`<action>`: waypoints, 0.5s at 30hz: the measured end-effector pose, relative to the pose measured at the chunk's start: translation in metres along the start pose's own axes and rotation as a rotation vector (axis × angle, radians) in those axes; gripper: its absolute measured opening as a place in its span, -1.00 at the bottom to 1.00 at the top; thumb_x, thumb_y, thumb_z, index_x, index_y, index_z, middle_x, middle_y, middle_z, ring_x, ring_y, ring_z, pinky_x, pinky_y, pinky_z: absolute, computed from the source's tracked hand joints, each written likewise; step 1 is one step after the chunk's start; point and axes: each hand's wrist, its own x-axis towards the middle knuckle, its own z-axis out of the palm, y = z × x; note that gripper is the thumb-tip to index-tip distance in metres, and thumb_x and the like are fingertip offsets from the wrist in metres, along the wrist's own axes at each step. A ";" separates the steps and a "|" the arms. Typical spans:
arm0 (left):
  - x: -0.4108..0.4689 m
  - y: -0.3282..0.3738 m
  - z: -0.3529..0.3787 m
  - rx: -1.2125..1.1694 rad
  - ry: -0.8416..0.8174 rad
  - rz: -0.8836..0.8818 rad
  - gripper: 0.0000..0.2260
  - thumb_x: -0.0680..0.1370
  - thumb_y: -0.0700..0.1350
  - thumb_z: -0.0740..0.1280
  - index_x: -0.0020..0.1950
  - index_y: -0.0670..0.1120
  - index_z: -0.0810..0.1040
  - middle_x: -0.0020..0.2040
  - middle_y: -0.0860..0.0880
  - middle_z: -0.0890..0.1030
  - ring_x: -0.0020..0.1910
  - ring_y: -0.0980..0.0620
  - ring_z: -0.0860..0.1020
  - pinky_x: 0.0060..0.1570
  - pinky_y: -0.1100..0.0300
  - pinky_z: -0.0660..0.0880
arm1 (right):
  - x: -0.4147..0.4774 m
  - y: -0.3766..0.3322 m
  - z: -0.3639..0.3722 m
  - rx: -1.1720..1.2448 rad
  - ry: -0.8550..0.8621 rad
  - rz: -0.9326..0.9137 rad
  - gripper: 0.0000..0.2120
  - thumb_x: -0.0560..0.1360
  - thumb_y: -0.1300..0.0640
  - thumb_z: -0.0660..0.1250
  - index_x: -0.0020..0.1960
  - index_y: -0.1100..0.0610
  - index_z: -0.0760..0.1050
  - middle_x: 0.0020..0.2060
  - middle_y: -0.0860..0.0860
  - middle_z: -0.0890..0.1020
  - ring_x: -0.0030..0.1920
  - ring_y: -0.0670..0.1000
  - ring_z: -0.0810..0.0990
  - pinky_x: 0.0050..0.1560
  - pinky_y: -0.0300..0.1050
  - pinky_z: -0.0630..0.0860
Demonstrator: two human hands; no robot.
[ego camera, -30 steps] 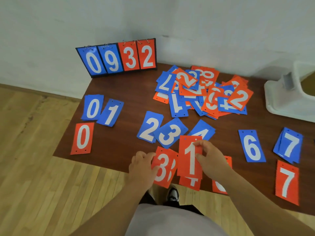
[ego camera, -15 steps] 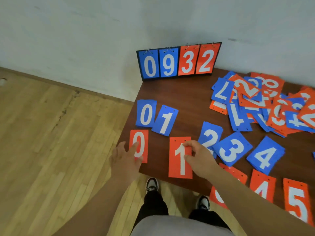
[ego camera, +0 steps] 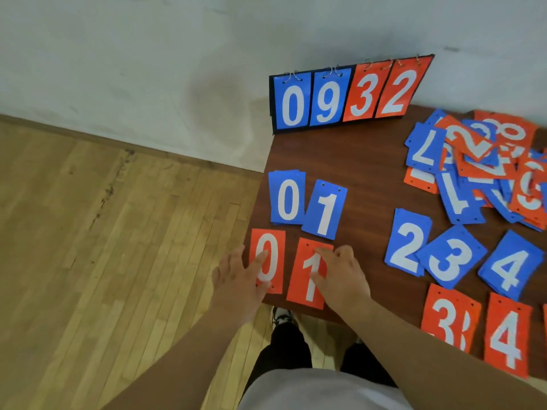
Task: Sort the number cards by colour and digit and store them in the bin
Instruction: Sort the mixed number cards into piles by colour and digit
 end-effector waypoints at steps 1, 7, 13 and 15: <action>0.001 0.001 -0.002 0.002 -0.012 -0.003 -0.38 0.59 0.30 0.21 0.58 0.29 0.00 0.58 -0.09 0.04 0.58 -0.19 0.01 0.52 -0.20 0.14 | -0.001 0.000 -0.001 0.003 -0.008 -0.002 -0.46 0.57 -0.16 0.32 0.50 -0.17 0.26 0.19 -0.03 0.29 0.19 0.02 0.47 0.20 -0.05 0.56; -0.001 0.025 -0.020 -0.048 0.040 0.026 -0.39 0.59 0.32 0.20 0.58 0.22 0.07 0.58 -0.06 0.10 0.58 -0.14 0.05 0.53 -0.17 0.15 | -0.013 0.016 -0.030 0.086 0.058 -0.027 -0.41 0.56 -0.22 0.31 0.52 -0.12 0.25 0.33 -0.04 0.35 0.37 0.01 0.40 0.35 -0.03 0.47; 0.004 0.099 -0.031 0.027 0.080 0.196 -0.37 0.58 0.34 0.19 0.58 0.19 0.10 0.57 -0.07 0.16 0.58 -0.15 0.09 0.52 -0.18 0.15 | -0.047 0.086 -0.078 0.062 0.232 0.076 -0.37 0.53 -0.21 0.34 0.53 -0.09 0.25 0.44 -0.02 0.33 0.43 0.09 0.36 0.37 0.04 0.45; 0.006 0.131 -0.030 0.036 0.093 0.250 -0.38 0.57 0.33 0.21 0.58 0.20 0.14 0.56 -0.07 0.19 0.55 -0.15 0.13 0.50 -0.15 0.22 | -0.061 0.122 -0.091 0.076 0.284 0.121 -0.35 0.51 -0.21 0.36 0.52 -0.06 0.27 0.42 0.01 0.36 0.40 0.13 0.37 0.32 0.07 0.47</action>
